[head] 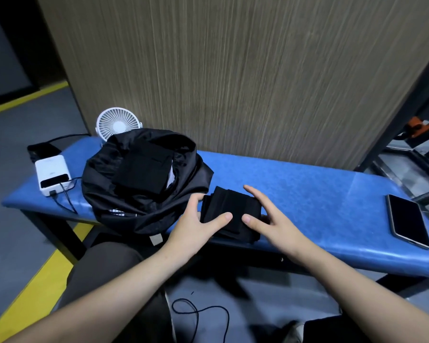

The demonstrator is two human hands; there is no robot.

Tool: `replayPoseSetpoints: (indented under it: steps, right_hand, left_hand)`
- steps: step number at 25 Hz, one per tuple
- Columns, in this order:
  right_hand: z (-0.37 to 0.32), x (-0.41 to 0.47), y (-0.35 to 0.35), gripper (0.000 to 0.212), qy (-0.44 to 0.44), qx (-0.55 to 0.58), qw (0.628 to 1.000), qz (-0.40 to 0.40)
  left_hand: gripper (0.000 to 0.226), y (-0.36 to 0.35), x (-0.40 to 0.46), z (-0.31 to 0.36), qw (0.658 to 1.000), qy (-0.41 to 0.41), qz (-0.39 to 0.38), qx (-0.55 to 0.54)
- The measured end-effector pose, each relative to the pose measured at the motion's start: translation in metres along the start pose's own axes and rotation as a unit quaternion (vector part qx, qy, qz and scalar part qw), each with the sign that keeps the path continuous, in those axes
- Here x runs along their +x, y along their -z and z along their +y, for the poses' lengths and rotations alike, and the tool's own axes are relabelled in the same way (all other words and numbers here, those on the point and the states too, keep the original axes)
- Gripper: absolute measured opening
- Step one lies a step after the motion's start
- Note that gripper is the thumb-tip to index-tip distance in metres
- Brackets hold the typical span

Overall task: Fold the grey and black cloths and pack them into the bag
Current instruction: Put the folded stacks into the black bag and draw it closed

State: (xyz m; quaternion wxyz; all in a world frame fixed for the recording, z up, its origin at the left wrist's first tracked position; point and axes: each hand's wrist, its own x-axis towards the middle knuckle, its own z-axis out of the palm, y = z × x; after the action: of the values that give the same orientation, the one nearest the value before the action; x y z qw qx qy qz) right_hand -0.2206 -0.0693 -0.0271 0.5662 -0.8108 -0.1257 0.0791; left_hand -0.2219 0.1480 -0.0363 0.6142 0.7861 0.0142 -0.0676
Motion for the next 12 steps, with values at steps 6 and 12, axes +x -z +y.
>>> replayPoseSetpoints:
  steps: [6, 12]
  right_hand:
    - [-0.03, 0.029, -0.029, 0.041, 0.01, 0.066, 0.998, 0.021]
    - [-0.066, 0.086, -0.065, 0.045, 0.047, 0.008, 0.999, 0.005]
  left_hand:
    - [0.067, 0.03, -0.007, 0.02, 0.995, -0.099, -0.014, -0.018]
    - [0.048, 0.092, 0.014, 0.044, 0.991, -0.116, -0.021, 0.056]
